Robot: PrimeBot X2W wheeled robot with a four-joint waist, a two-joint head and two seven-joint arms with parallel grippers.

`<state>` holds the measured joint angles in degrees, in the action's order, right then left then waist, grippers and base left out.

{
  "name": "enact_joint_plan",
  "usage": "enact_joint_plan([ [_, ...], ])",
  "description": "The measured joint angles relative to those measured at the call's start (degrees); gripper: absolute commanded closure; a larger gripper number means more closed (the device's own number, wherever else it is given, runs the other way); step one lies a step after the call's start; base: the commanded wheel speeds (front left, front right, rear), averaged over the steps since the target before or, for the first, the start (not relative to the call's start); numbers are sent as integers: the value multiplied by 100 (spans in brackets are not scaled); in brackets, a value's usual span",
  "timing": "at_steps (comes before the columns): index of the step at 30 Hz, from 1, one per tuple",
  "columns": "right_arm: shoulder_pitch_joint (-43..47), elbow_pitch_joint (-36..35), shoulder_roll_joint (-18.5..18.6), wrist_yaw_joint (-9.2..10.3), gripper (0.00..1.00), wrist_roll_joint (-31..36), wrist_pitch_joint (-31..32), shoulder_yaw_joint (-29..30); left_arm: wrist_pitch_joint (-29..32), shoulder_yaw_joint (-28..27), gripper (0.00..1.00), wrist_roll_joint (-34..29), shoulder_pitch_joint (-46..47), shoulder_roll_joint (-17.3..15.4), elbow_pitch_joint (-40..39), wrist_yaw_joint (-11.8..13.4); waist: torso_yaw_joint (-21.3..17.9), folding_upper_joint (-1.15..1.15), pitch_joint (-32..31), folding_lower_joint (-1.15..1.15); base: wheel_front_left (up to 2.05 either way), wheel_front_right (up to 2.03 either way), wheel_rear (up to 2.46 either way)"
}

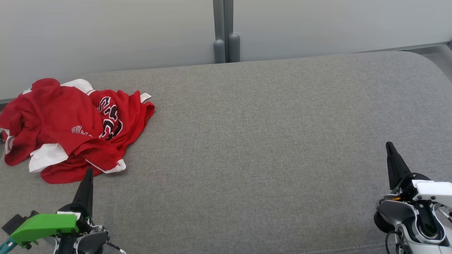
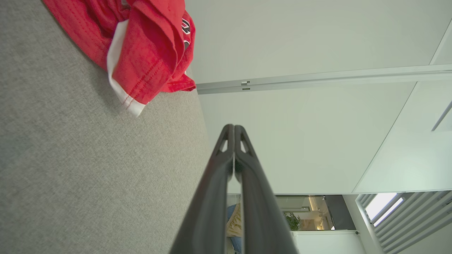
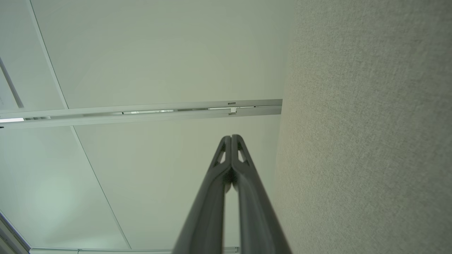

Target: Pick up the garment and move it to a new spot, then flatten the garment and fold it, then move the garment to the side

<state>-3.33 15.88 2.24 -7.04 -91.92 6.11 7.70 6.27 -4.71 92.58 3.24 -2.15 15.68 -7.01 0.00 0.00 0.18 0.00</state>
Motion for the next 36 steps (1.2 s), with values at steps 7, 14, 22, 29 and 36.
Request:
enact_joint_plan([
  [7, 0, 0, 0, 0, 100, 0, 0, 0, 0, 0, 100, 0, 0, 0, 0, 0, 0, 0, 0, 0, 0, 0, 0],
  [14, 230, 181, -96, 8, 0, 9, -2, -27, -1, 52, 0, 0, -205, 85, 201, 4, 0, 0, 0, 0, 0, 0, 0],
  [22, 237, 100, -87, 8, 0, 112, -110, -87, -40, 145, 0, -18, -210, 87, 141, 4, 3, 0, 2, 0, 0, 0, 0],
  [29, 250, 4, 43, 8, 0, 601, -326, -230, -187, 299, 0, -250, -210, 57, 43, 4, 8, 0, 7, 0, 0, 0, 0],
  [36, 264, -97, 308, 59, 0, 1234, -450, -412, -392, 467, 0, -770, -210, -111, -4, 4, 13, 0, 15, 0, 0, 0, 0],
])
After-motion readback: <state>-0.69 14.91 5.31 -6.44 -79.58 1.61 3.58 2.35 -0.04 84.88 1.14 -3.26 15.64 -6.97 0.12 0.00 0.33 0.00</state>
